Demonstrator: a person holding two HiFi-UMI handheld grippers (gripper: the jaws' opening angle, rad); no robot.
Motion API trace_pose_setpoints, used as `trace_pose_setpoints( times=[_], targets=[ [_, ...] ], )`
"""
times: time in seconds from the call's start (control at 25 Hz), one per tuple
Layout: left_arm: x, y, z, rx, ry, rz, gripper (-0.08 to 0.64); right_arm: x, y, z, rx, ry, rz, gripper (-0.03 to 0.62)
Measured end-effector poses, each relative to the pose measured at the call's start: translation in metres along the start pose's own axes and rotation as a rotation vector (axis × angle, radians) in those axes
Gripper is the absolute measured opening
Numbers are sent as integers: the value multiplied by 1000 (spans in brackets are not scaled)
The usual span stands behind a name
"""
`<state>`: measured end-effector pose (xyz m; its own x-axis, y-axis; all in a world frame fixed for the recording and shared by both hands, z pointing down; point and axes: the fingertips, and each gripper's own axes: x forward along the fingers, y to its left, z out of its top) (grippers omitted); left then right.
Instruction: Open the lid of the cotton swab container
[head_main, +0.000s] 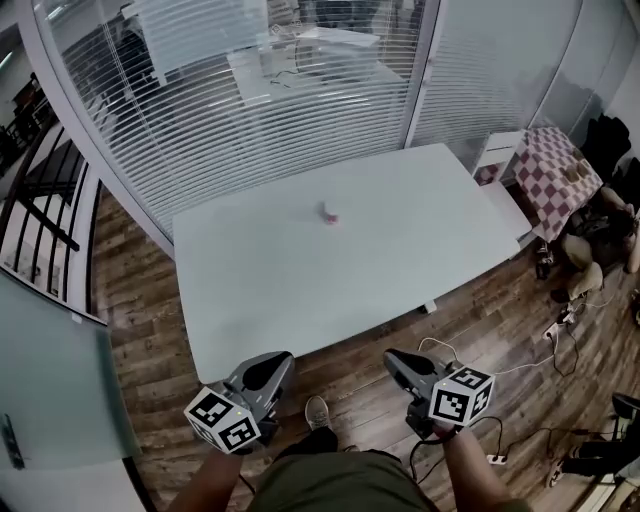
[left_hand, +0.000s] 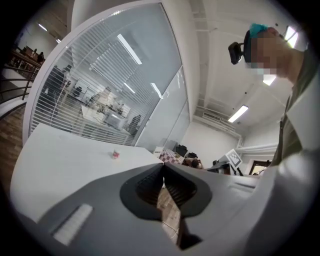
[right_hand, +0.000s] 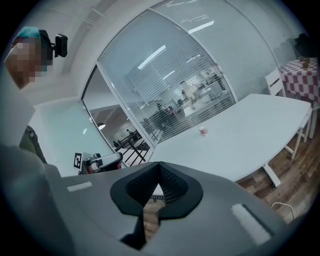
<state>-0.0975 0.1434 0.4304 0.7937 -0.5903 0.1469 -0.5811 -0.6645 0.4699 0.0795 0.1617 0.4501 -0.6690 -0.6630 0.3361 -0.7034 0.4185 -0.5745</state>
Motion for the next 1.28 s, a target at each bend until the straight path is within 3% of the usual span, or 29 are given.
trace_pose_setpoints(
  times=[0.64,1.28],
  targets=[
    [29,46,32,19,9,-62,7,43,2,49,-50,-32,-27,9],
    [69,79,31,12,40,-16,6,73,-37,83,-31,-32,22,9]
  ],
)
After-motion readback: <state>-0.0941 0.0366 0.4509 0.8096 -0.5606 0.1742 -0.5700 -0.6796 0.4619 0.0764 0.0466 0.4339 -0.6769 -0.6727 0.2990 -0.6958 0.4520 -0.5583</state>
